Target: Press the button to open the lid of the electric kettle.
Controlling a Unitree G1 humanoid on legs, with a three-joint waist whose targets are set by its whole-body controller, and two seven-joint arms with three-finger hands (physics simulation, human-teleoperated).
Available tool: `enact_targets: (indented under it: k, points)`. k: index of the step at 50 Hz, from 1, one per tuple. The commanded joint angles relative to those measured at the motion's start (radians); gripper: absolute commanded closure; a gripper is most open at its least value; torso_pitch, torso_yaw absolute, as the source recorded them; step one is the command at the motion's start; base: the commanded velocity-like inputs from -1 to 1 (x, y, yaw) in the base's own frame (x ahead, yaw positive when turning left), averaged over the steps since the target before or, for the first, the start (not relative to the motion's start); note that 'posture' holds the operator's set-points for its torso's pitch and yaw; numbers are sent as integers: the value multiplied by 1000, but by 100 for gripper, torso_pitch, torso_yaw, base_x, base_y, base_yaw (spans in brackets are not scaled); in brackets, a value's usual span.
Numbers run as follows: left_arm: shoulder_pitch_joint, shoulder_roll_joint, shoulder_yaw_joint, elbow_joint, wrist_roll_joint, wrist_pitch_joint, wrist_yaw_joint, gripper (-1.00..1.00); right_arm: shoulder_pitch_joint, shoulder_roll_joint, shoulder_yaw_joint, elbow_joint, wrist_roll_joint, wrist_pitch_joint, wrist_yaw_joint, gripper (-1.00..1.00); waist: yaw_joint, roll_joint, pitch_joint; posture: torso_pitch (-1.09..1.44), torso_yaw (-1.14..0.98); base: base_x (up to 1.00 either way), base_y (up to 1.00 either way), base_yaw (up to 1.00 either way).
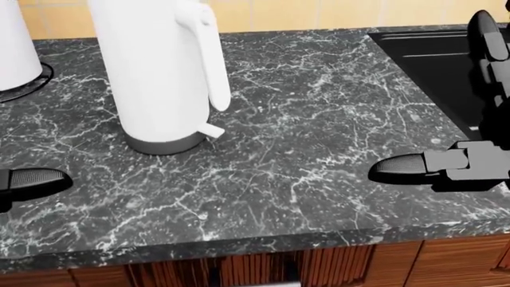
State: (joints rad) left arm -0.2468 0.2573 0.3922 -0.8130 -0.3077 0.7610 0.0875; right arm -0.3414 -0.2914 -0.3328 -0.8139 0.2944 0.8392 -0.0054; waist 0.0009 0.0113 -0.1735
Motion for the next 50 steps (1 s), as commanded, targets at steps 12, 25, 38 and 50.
enact_targets:
  k: [12, 25, 38, 50]
  points:
    - [-20, 14, 5, -23, -5, -31, 6, -100, -17, -9, -9, -38, 1, -26, 28, -100, -2, 2, -8, -22, 0, 0, 0, 0]
    - [-23, 14, 9, -23, -16, -26, 10, -100, -17, -13, -8, -48, -7, -33, 40, -100, -12, -45, 75, -22, 0, 21, 0, 0]
    - [-28, 18, 14, -24, -29, -19, 19, -100, -23, -13, -8, -50, -5, -26, 39, -100, 6, 56, 83, -22, 0, 32, 0, 0]
    - [-26, 21, 15, -26, -32, -18, 22, -100, -25, -12, -10, -55, -1, -19, 39, -100, 19, -67, 52, -22, 0, 32, 0, 0]
